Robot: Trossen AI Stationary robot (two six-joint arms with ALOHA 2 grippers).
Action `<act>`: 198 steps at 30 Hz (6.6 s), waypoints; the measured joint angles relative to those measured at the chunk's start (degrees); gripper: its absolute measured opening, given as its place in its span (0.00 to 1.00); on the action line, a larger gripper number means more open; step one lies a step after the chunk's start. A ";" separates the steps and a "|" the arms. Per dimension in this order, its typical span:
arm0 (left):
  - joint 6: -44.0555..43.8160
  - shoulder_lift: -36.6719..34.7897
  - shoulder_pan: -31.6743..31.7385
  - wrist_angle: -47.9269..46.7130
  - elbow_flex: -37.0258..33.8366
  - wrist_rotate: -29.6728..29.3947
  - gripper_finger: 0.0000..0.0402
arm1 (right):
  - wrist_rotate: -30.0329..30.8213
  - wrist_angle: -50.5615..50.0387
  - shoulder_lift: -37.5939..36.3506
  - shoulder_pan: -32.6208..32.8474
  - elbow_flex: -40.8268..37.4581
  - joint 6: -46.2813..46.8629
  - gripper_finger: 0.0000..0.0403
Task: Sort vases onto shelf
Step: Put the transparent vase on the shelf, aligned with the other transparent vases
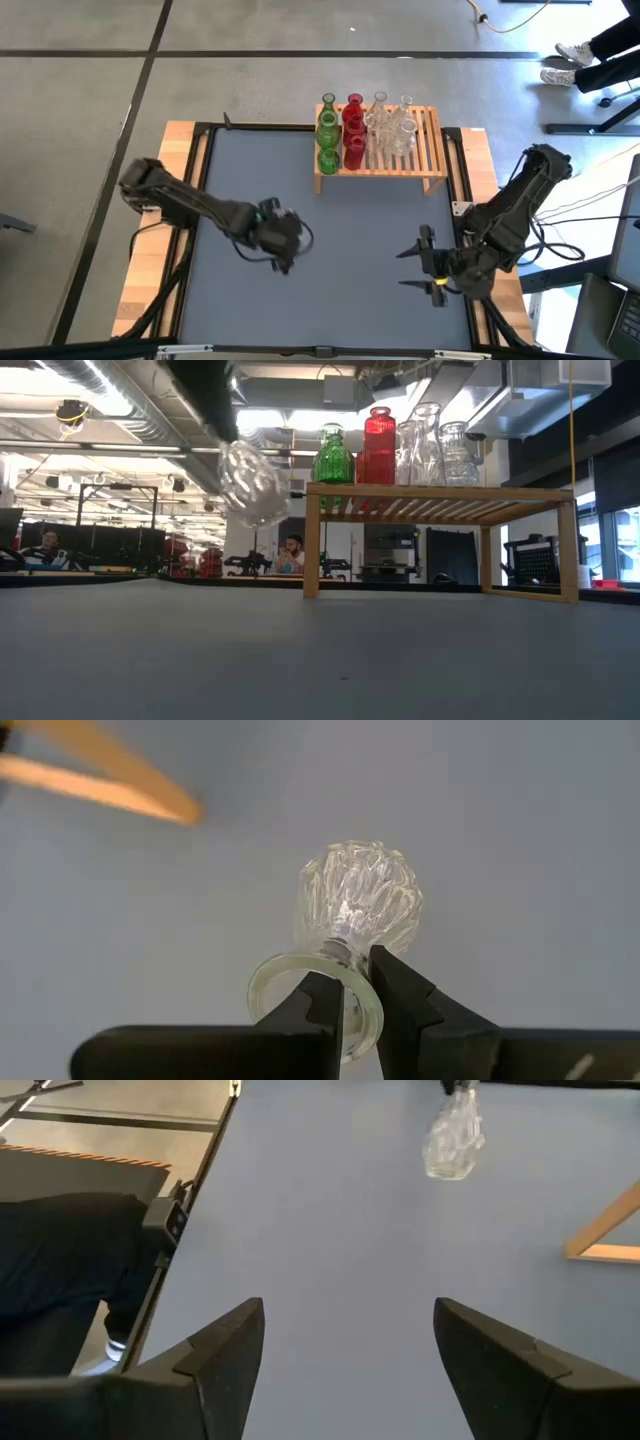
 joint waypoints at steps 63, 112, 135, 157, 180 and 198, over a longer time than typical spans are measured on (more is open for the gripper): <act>8.65 32.41 -0.13 -7.13 34.18 12.56 0.27 | -1.31 -0.17 0.65 2.38 0.02 5.02 0.68; 7.95 10.37 -9.45 36.38 -9.41 -3.48 0.33 | 4.14 52.48 14.47 -4.05 -25.05 -7.18 0.68; 8.22 14.46 -9.51 73.61 -27.06 -6.44 0.33 | 1.03 91.61 42.92 -18.05 -20.42 -17.70 0.68; 8.22 14.46 -9.30 73.38 -27.09 -6.69 0.33 | -2.99 88.39 43.82 -20.50 -16.28 -23.47 0.17; 8.08 14.46 -9.30 73.87 -27.09 -6.72 0.33 | 6.20 62.89 19.23 -11.80 -16.35 -26.33 0.20; 8.06 14.46 -9.30 73.86 -27.06 -6.74 0.33 | 10.51 42.23 -2.66 -9.24 -16.35 -20.82 0.21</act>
